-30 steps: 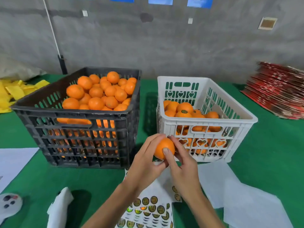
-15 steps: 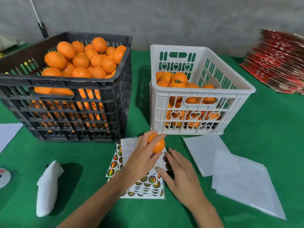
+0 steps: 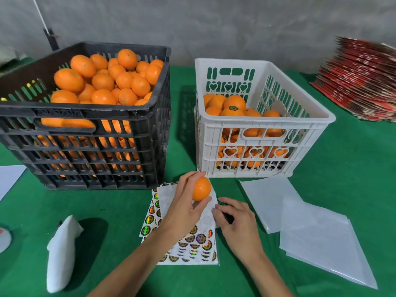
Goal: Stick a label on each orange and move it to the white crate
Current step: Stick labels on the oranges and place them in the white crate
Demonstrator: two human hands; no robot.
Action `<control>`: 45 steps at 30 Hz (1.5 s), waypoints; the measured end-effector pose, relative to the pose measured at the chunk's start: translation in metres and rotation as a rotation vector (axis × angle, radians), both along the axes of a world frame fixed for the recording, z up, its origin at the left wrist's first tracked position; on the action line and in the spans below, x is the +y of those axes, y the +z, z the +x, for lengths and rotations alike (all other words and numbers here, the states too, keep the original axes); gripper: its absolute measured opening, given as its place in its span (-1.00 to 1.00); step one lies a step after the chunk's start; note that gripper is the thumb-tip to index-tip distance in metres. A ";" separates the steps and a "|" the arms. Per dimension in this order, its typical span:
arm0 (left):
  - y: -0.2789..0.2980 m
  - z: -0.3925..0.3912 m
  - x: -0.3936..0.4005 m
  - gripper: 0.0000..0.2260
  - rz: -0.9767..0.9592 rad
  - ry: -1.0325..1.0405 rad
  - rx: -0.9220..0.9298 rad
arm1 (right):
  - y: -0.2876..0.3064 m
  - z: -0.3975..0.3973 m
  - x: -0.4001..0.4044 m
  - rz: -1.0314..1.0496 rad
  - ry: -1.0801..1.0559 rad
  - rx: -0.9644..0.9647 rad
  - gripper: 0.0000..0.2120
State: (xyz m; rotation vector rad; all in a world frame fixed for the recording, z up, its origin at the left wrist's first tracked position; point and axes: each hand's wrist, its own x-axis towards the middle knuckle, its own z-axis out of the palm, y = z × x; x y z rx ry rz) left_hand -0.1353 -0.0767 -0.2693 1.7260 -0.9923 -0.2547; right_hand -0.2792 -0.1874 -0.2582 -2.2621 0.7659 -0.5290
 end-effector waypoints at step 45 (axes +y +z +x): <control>0.253 0.179 0.096 -0.76 0.545 0.571 -0.407 | 0.202 0.184 0.040 -0.296 0.302 -0.447 -0.53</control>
